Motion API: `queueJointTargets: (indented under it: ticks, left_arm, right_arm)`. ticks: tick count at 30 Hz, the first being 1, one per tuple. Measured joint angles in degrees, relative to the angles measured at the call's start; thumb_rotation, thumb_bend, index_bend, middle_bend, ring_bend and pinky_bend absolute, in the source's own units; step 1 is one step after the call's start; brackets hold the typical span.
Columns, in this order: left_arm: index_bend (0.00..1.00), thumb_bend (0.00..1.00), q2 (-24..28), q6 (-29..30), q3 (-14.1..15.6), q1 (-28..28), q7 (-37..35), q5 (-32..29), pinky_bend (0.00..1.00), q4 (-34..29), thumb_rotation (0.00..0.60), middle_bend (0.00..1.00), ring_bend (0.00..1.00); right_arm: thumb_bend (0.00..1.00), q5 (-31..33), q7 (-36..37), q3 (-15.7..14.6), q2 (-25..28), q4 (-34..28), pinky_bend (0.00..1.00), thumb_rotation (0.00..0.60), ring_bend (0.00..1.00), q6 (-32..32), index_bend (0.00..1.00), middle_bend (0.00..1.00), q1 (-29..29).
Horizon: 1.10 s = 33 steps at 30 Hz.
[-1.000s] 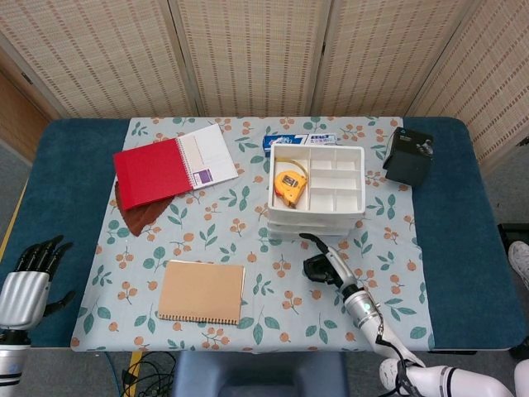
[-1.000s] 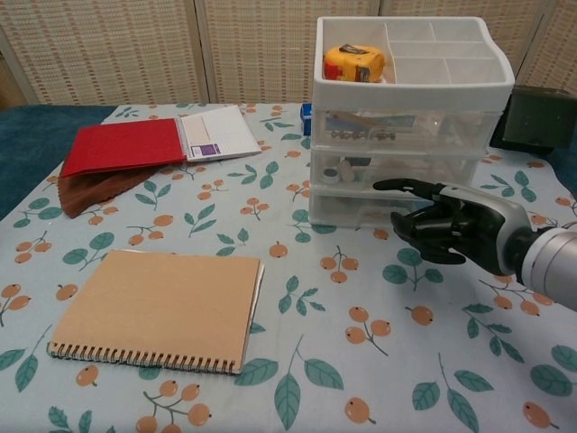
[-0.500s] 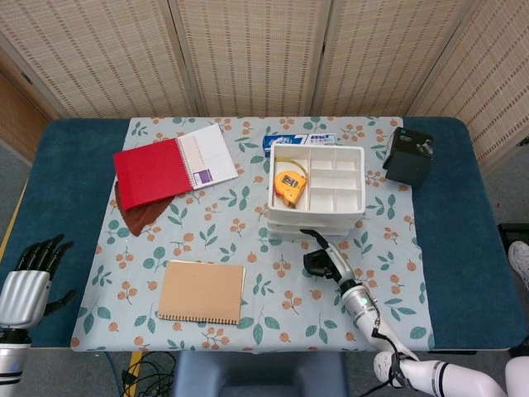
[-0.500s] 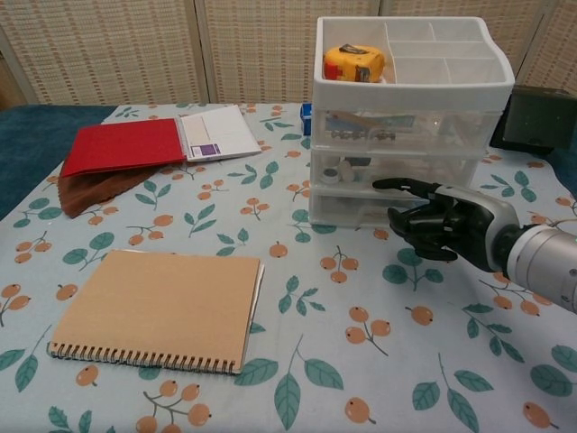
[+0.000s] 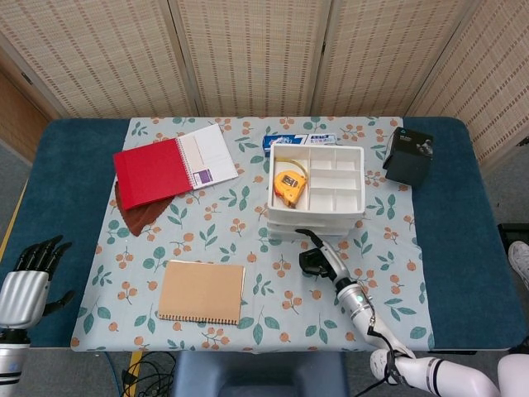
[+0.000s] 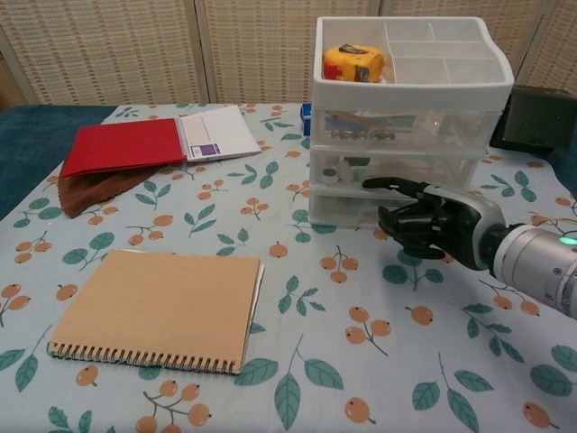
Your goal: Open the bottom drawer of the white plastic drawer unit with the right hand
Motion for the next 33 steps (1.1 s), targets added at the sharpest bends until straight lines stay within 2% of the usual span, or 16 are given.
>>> queueJointTargets:
  ticks: [13,26,28,31,33]
  left_arm:
    - [0.15,0.17,0.1,-0.52,0.02,-0.21,0.64,-0.22,0.13,-0.58,0.6,0.11,0.12]
    - [0.15,0.17,0.16,-0.71,0.07,-0.42,1.13,-0.03,0.13,-1.08,0.6,0.11,0.12]
    - [0.15,0.17,0.18,-0.66,0.09,-0.43,1.17,0.06,0.13,-1.13,0.6,0.11,0.12]
    - [0.15,0.17,0.17,-0.63,0.13,-0.42,1.04,0.15,0.13,-1.19,0.6,0.11,0.12]
    - [0.15,0.17,0.19,-0.7,0.19,-0.45,0.87,0.25,0.13,-1.25,0.6,0.11,0.12]
  right_arm:
    - [0.65,-1.45,1.73,-0.26,-0.02,0.94,1.0,0.6,0.93,-0.68,0.28,0.85,0.43]
    - [0.65,-4.47,3.19,-2.74,2.1,-2.26,1.0,0.6,0.93,0.62,0.31,0.85,-1.28]
    - [0.65,-4.91,3.28,-3.18,2.76,-3.13,1.0,0.6,0.93,0.98,0.27,0.84,-1.63]
    - [0.65,-5.06,3.48,-3.69,4.17,-4.54,1.0,0.6,0.93,0.77,0.12,0.83,-1.92]
    - [0.65,-5.04,3.45,-4.02,5.14,-5.48,1.0,0.6,0.93,0.64,0.08,0.83,-2.14]
